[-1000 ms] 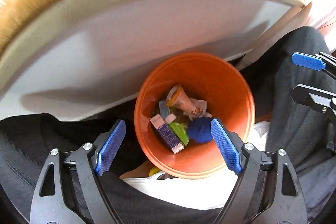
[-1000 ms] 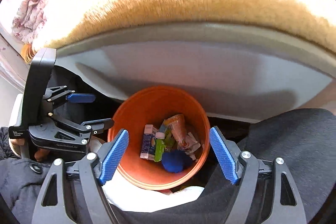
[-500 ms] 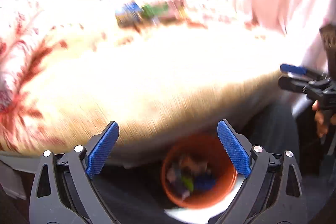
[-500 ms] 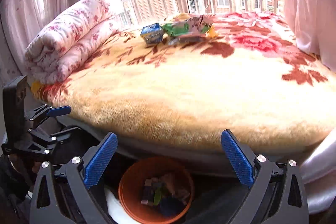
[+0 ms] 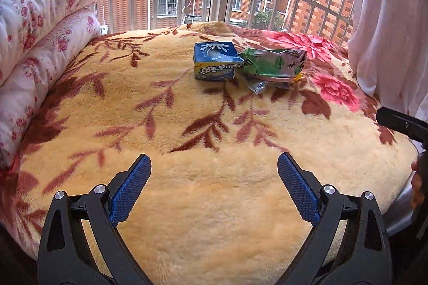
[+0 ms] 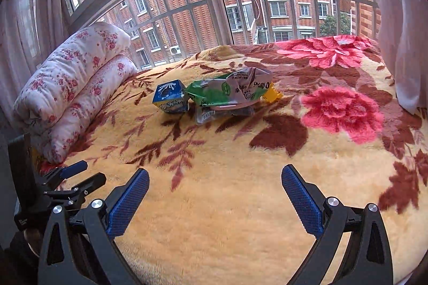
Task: Collect trash
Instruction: 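Move both tools to the bed and grasp the green-and-white wet-wipe bag with the right tool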
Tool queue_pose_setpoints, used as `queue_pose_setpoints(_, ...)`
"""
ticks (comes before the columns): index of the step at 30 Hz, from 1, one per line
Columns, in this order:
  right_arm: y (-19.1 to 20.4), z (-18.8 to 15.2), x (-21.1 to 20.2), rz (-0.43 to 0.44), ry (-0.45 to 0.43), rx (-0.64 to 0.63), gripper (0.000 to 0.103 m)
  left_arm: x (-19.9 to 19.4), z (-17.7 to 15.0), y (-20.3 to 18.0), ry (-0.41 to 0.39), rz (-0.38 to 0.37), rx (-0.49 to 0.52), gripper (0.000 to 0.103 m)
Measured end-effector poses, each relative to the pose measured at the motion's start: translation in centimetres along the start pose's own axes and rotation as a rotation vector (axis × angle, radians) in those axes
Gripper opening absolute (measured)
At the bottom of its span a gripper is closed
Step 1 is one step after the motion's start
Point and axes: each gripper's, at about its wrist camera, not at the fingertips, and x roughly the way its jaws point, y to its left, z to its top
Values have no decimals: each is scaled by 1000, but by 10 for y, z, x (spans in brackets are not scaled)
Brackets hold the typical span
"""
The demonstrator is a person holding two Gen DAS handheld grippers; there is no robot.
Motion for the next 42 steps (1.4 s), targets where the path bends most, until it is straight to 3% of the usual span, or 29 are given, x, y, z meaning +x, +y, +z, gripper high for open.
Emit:
queue_pose_setpoints(6,-2,43,52,-30,23,-38,98,41,13,-17,35,-49,8,93)
queue_pose_setpoints(15,-2,111,115,-70,80,-294,98,77,16,-24,72,-55,66,93)
queue_pose_setpoints(25,13,142,193,-15,285,-642,98,85,12,-29,85,-53,93,93)
queue_pose_setpoints(29,15,140,225,7,391,-679,97,89,11,-33,101,-48,119,93)
queue_pose_setpoints(31,12,132,239,-14,421,-692,89,90,11,-31,109,-52,112,93)
queue_pose_setpoints(36,3,132,233,101,434,-565,16,90,11,-27,109,-60,94,93)
queue_pose_setpoints(38,1,131,229,65,415,-554,14,90,10,-29,105,-52,106,93)
queue_pose_setpoints(42,-3,127,216,100,383,-486,12,88,9,-33,93,-38,125,93)
